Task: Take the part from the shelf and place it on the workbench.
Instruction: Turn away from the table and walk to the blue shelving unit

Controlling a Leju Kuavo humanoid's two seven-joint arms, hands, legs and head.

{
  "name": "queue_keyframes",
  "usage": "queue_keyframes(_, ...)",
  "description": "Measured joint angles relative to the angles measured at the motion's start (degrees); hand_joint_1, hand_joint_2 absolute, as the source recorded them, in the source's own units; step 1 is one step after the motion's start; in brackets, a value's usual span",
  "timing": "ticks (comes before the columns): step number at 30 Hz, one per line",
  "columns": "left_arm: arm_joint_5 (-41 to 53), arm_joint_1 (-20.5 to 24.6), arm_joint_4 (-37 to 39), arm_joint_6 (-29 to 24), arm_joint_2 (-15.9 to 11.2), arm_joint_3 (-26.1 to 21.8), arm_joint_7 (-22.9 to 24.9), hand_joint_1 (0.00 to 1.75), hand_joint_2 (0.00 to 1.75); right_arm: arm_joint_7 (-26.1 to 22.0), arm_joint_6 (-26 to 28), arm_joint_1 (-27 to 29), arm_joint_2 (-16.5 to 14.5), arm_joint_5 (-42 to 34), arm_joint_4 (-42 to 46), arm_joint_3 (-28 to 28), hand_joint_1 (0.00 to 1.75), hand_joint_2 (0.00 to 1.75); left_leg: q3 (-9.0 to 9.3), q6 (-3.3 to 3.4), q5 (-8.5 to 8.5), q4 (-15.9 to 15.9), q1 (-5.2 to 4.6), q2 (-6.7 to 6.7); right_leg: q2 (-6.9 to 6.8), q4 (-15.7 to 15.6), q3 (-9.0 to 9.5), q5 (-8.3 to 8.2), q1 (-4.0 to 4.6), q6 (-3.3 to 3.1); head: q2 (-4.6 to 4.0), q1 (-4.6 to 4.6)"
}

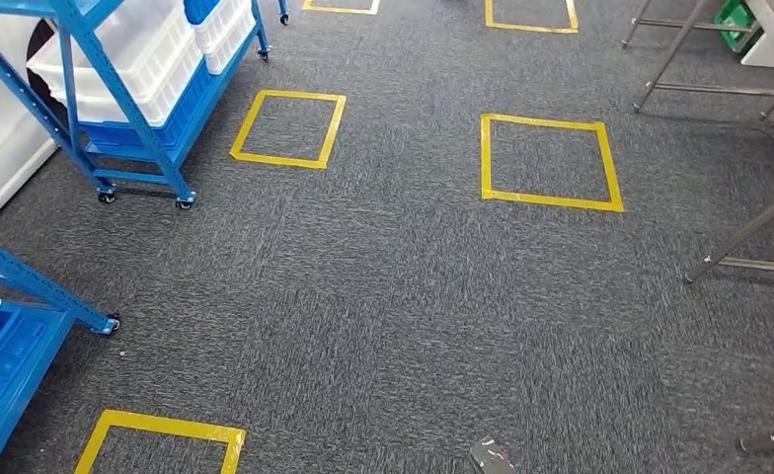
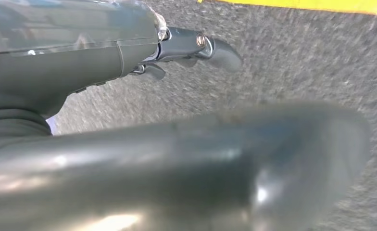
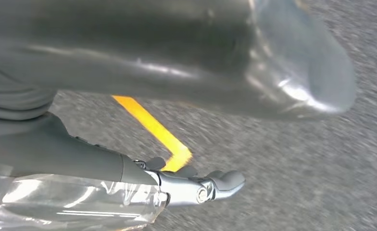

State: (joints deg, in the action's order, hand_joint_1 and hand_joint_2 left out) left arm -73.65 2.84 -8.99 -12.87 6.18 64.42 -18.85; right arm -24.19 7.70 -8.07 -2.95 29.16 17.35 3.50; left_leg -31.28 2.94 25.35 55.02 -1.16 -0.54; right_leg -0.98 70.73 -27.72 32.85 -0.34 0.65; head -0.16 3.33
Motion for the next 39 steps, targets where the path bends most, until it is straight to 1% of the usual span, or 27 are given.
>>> queue_keyframes(2,0.09,0.20,0.00,-0.14,0.05,-0.01,-0.25,0.00,0.00,-0.15,-0.02,0.40,0.19,-0.34,-0.07,0.00,0.00,0.00,3.42,-0.34,1.97,-0.48,0.46,-1.89,0.87,3.27,-6.31,5.17,-0.55,0.55,0.00,-0.01)
queue_keyframes(3,0.14,0.18,0.00,-0.24,0.08,0.00,-0.33,0.00,0.00,-0.32,-0.08,0.65,0.25,-0.72,-0.10,0.01,0.00,0.00,5.29,-0.67,3.12,-0.55,0.78,-2.78,0.92,2.64,-8.63,7.58,-0.83,0.95,-0.01,-0.01)
queue_keyframes(4,0.09,0.12,-0.01,-0.31,0.10,0.00,-0.35,0.00,0.00,-0.53,-0.18,0.86,0.31,-1.20,-0.13,0.04,0.00,0.00,7.16,-1.05,4.36,-0.56,1.11,-3.56,0.92,0.93,-10.51,8.39,-1.09,1.43,-0.01,-0.01)
queue_keyframes(5,-0.04,0.05,-0.01,-0.30,0.10,-0.01,-0.37,0.00,0.00,-0.76,-0.33,0.98,0.34,-1.68,-0.15,0.08,0.00,0.00,8.87,-1.46,5.73,-0.55,1.40,-4.12,0.93,-1.67,-12.04,6.52,-1.36,1.93,-0.01,-0.01)
queue_keyframes(6,-0.27,-0.08,0.00,-0.20,0.09,-0.01,-0.43,0.00,0.00,-0.98,-0.50,1.17,0.39,-2.07,-0.24,0.13,0.00,0.00,10.32,-1.85,7.20,-0.52,1.60,-4.45,0.91,-4.56,-13.28,1.07,-1.61,2.35,-0.01,-0.02)
queue_keyframes(8,-0.67,-0.22,0.04,0.03,0.00,-0.05,-0.61,0.00,0.00,-1.44,-0.69,1.06,0.43,-2.45,-0.43,0.20,0.00,0.00,12.17,-2.79,9.91,0.03,1.66,-4.83,0.98,-8.22,-14.97,-10.01,-1.66,1.84,-0.01,0.02)
queue_keyframes(9,-0.80,-0.17,0.06,0.06,-0.04,-0.10,-0.73,0.00,0.00,-1.68,-0.74,0.88,0.42,-2.58,-0.49,0.21,0.00,0.00,12.66,-3.29,10.84,0.10,1.73,-4.84,1.08,-8.56,-15.41,-13.13,-1.47,1.15,0.00,0.02)
queue_keyframes(10,-0.84,-0.03,0.07,0.05,-0.07,-0.16,-0.81,0.00,0.00,-1.89,-0.78,0.56,0.40,-2.71,-0.46,0.21,0.00,0.00,12.61,-3.81,10.94,0.67,1.83,-4.81,1.17,-8.32,-15.56,-13.22,-1.20,0.25,0.00,0.04)
queue_keyframes(12,-0.85,0.27,0.07,0.03,-0.09,-0.30,-0.92,0.00,0.00,-1.77,-0.53,0.36,0.44,-2.54,-0.39,0.22,0.00,0.00,10.56,-4.58,8.98,4.65,2.08,-3.98,1.20,-8.55,-14.74,-12.17,-1.00,-0.99,0.01,0.03)
queue_keyframes(14,-0.84,0.43,0.07,0.05,-0.09,-0.37,-0.87,0.00,0.00,-1.23,0.46,0.35,0.54,-1.44,-0.39,0.10,0.00,0.00,5.95,-5.12,7.79,12.43,2.13,-1.97,0.99,-9.52,-12.94,-11.17,-0.97,-1.82,0.02,0.04)
queue_keyframes(16,-0.87,0.46,0.07,0.03,-0.09,-0.38,-0.79,0.00,0.00,-0.91,1.39,0.37,0.56,-0.28,-0.40,-0.18,0.00,0.00,1.28,-5.44,11.35,17.86,2.13,-0.43,0.64,-10.08,-11.06,-10.03,-0.79,-2.20,0.01,0.03)
queue_keyframes(17,-0.90,0.45,0.07,0.01,-0.08,-0.39,-0.74,0.00,0.00,-0.82,1.57,0.38,0.55,0.03,-0.41,-0.30,0.00,0.00,-0.45,-5.50,13.62,18.81,2.13,-0.23,0.37,-10.19,-10.22,-9.42,-0.69,-2.28,0.01,0.03)
queue_keyframes(18,-0.91,0.45,0.07,0.00,-0.08,-0.40,-0.70,0.00,0.00,-0.75,1.62,0.40,0.55,0.23,-0.42,-0.40,0.00,0.00,-1.59,-5.45,14.75,18.53,2.12,-0.13,0.06,-10.23,-9.42,-8.83,-0.58,-2.33,0.01,0.03)
queue_keyframes(19,-0.93,0.45,0.07,-0.01,-0.08,-0.42,-0.68,0.00,0.00,-0.71,1.64,0.41,0.55,0.33,-0.42,-0.48,0.00,0.00,-2.07,-5.29,13.99,16.93,2.09,0.02,-0.34,-10.24,-8.65,-8.26,-0.47,-2.36,0.01,0.03)
queue_keyframes(20,-0.93,0.45,0.07,-0.02,-0.08,-0.43,-0.68,0.00,0.00,-0.67,1.68,0.40,0.55,0.40,-0.42,-0.58,0.00,0.00,-1.90,-4.97,11.32,13.97,1.99,0.43,-0.83,-10.25,-7.87,-7.73,-0.36,-2.36,0.00,0.03)
queue_keyframes(21,-0.93,0.46,0.07,-0.03,-0.08,-0.45,-0.67,0.00,0.00,-0.64,1.69,0.41,0.55,0.43,-0.42,-0.69,0.00,0.00,-1.34,-4.48,7.76,10.33,1.75,1.53,-1.38,-10.30,-7.21,-7.26,-0.27,-2.31,0.00,0.03)
queue_keyframes(22,-0.93,0.52,0.07,-0.04,-0.09,-0.47,-0.66,0.00,0.00,-0.61,1.59,0.43,0.55,0.43,-0.44,-0.80,0.00,0.00,-0.94,-3.97,5.34,7.28,1.39,3.02,-1.93,-10.30,-6.66,-6.88,-0.16,-2.17,-0.01,0.03)
queue_keyframes(24,-0.93,0.71,0.07,-0.05,-0.10,-0.51,-0.60,0.00,0.00,-0.54,1.23,0.47,0.54,0.43,-0.48,-0.96,0.00,0.00,-0.83,-3.21,3.61,4.37,0.71,5.21,-3.11,-10.33,-6.18,-6.34,-0.02,-1.61,-0.01,0.03)
queue_keyframes(26,-0.93,0.67,0.07,-0.10,-0.10,-0.57,-0.55,0.00,0.00,-0.39,0.81,0.43,0.50,0.44,-0.48,-1.12,0.00,0.00,-0.96,-2.67,2.99,4.07,0.59,4.43,-4.44,-10.42,-5.76,-5.92,0.09,-0.88,0.00,0.03)
queue_keyframes(27,-0.93,0.55,0.07,-0.15,-0.06,-0.62,-0.56,0.00,0.00,-0.32,0.67,0.38,0.50,0.45,-0.47,-1.21,0.00,0.00,-0.72,-2.35,2.05,3.61,0.71,3.70,-4.28,-10.21,-5.55,-5.55,0.04,-0.52,-0.01,0.03)
queue_keyframes(29,-0.95,0.54,0.07,-0.25,-0.01,-0.75,-0.61,0.00,0.00,-0.27,0.47,0.25,0.50,0.45,-0.45,-1.33,0.00,0.00,-0.22,-1.68,1.06,2.80,1.09,2.34,-2.08,-7.49,-6.39,-3.45,-0.16,0.01,-0.01,0.03)
queue_keyframes(31,-0.96,0.69,0.07,-0.31,0.01,-0.83,-0.67,0.00,0.00,-0.25,0.34,0.36,0.52,0.45,-0.48,-1.34,0.00,0.00,-0.14,-1.31,0.84,2.62,1.12,0.90,0.29,-0.68,-9.63,0.05,-0.39,0.28,-0.01,0.03)
queue_keyframes(33,-1.00,0.65,0.07,-0.34,0.01,-0.86,-0.79,0.00,0.00,-0.16,0.27,0.53,0.52,0.45,-0.50,-1.35,0.00,0.00,-0.11,-1.23,0.92,2.68,1.06,-0.77,0.77,4.56,-12.60,1.29,-0.43,0.46,-0.02,0.03)
queue_keyframes(34,-1.09,0.60,0.07,-0.36,0.02,-0.88,-0.91,0.00,0.00,-0.10,0.26,0.55,0.52,0.45,-0.50,-1.36,0.00,0.00,-0.02,-1.25,1.00,2.72,1.04,-1.60,0.84,4.24,-12.80,0.19,-0.43,0.47,-0.02,0.03)
queue_keyframes(35,-1.16,0.56,0.07,-0.39,0.02,-0.90,-1.10,0.00,0.00,-0.03,0.25,0.54,0.53,0.45,-0.50,-1.36,0.00,0.00,0.11,-1.34,1.12,2.79,1.06,-2.40,1.00,1.82,-11.98,-1.84,-0.44,0.41,-0.02,0.03)
queue_keyframes(37,-1.32,0.61,0.07,-0.27,0.04,-0.93,-1.54,0.00,0.00,0.17,0.25,0.47,0.55,0.48,-0.50,-1.36,0.00,0.00,0.25,-1.74,1.54,3.10,1.08,-3.82,2.68,-5.91,-8.81,-5.94,-0.51,0.20,-0.02,0.03)
queue_keyframes(39,-1.68,0.64,0.07,0.55,0.05,-1.01,-1.89,0.00,0.00,0.38,0.25,0.29,0.56,0.57,-0.50,-1.38,0.00,0.00,0.02,-2.32,1.91,3.38,1.09,-4.89,4.23,-10.36,-6.97,-7.25,-0.49,0.00,-0.01,0.03)
